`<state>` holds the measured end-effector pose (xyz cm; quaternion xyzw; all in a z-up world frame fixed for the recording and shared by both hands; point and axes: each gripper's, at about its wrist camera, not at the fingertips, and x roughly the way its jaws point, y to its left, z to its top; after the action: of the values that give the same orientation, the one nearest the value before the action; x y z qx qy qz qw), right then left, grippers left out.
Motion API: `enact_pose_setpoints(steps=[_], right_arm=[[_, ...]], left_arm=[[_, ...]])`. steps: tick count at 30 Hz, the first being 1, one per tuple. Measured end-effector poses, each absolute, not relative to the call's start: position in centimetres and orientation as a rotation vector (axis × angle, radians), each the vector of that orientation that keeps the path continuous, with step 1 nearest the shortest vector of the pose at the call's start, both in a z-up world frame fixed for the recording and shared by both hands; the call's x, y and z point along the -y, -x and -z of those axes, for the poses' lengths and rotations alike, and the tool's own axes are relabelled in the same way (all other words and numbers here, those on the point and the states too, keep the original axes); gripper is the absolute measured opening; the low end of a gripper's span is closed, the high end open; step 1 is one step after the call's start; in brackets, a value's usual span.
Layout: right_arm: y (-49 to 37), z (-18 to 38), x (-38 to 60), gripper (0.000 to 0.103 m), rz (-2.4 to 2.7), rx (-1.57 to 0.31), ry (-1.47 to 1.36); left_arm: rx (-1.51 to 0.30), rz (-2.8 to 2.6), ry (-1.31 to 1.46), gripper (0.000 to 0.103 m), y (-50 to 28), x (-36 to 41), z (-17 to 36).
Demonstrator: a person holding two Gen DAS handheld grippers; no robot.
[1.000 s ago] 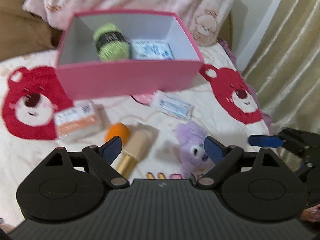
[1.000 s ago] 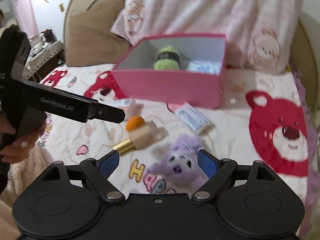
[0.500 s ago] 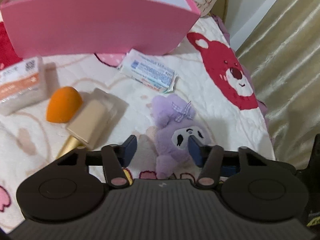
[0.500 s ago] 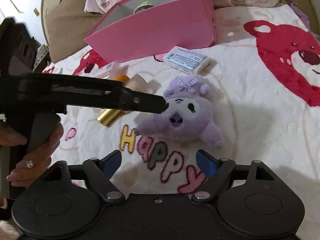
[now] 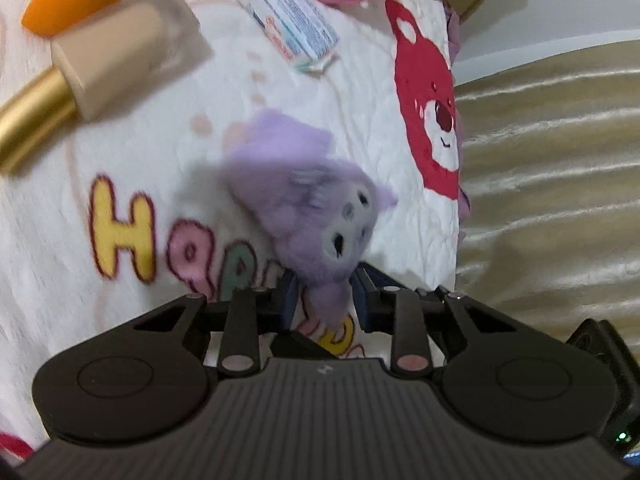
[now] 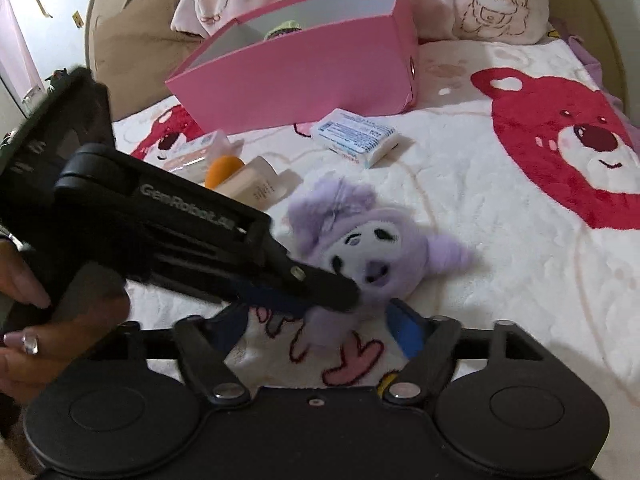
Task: Organize objects
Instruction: 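Move the left tool to the purple plush toy and close on it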
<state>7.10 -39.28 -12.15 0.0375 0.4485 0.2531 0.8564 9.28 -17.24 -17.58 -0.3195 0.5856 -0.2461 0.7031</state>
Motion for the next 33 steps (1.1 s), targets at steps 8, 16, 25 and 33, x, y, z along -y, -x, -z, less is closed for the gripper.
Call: enact_pose_setpoints(steps=[8,16,25,33], right_arm=[[-7.4,12.6,39.2,0.087,-0.487,-0.937,-0.047],[-7.8,11.9,39.1,0.06,-0.432,-0.868,-0.02],[-8.2,13.0,40.5,0.062,-0.345,-0.94,-0.06],[-8.4,13.1,40.5,0.064,-0.369,-0.913,-0.175]], left_arm=[[-1.159,0.506,0.428,0.055,-7.7,16.9,13.1],[-1.018,0.456,0.351,0.057,-11.5,16.0,12.9],[-1.069,0.497,0.375,0.045,-10.7,16.8,14.9],[-1.07,0.514,0.511,0.042,-11.0,15.6,16.0]])
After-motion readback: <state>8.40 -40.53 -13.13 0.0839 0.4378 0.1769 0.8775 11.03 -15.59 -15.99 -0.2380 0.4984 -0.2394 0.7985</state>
